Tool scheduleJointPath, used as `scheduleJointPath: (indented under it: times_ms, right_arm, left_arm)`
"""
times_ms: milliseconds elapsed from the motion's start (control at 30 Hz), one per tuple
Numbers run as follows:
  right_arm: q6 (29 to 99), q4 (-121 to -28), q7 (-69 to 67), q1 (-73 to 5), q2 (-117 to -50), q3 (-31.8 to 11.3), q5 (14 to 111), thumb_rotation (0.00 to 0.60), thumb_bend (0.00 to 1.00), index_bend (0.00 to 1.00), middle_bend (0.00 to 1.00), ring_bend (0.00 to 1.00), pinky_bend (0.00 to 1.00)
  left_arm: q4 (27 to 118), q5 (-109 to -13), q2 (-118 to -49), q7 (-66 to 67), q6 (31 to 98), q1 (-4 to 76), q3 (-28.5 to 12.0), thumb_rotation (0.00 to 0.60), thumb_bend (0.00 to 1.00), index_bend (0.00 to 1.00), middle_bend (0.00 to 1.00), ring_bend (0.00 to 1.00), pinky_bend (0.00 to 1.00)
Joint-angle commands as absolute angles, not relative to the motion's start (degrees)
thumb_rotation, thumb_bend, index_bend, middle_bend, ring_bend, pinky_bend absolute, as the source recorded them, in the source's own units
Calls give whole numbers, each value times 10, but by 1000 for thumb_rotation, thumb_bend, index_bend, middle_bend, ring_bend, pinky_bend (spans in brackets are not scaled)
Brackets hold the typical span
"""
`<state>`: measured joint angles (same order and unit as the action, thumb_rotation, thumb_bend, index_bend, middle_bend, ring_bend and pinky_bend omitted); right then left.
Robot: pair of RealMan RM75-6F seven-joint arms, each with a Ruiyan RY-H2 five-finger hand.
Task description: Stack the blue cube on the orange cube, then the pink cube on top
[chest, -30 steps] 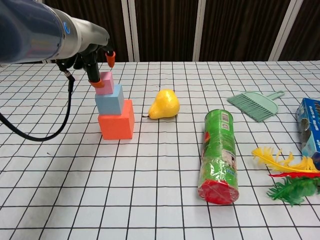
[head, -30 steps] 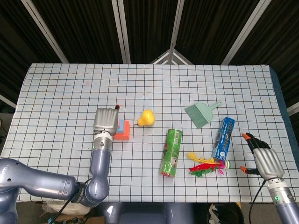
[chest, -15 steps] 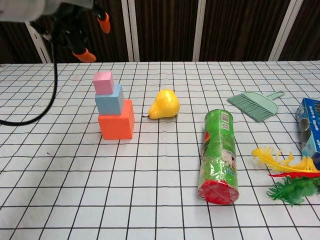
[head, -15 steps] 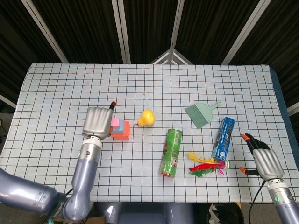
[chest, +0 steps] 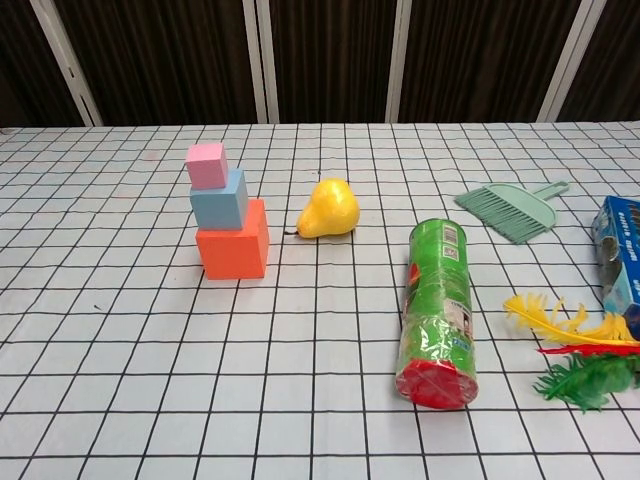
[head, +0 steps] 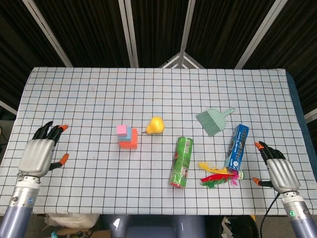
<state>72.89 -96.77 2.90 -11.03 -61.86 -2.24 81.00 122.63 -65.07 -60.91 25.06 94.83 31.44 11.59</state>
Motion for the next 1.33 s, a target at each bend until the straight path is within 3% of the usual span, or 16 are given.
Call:
scheduleJointPath:
  times_ms: [33, 300, 633, 1333]
  right_arm:
    - [737, -965, 34, -109, -624, -24, 815, 600, 189, 35, 94, 162, 156]
    - [751, -963, 49, -106, -631, -24, 824, 600, 190, 35, 94, 162, 149]
    - [775, -942, 43, -104, -645, -31, 842, 600, 191, 34, 94, 161, 149]
    - [784, -929, 40, -105, -659, -31, 856, 600, 190, 24, 94, 159, 149]
  left_arm:
    - [1091, -742, -599, 155, 933, 218, 175, 600, 325, 135, 153, 56, 112]
    - [1013, -762, -650, 132, 932, 182, 144, 600, 324, 130, 159, 55, 97]
    - [1002, -803, -649, 110, 965, 142, 118, 600, 324, 128, 167, 55, 97]
    - [1008, -832, -638, 116, 942, 106, 94, 600, 325, 128, 176, 55, 97]
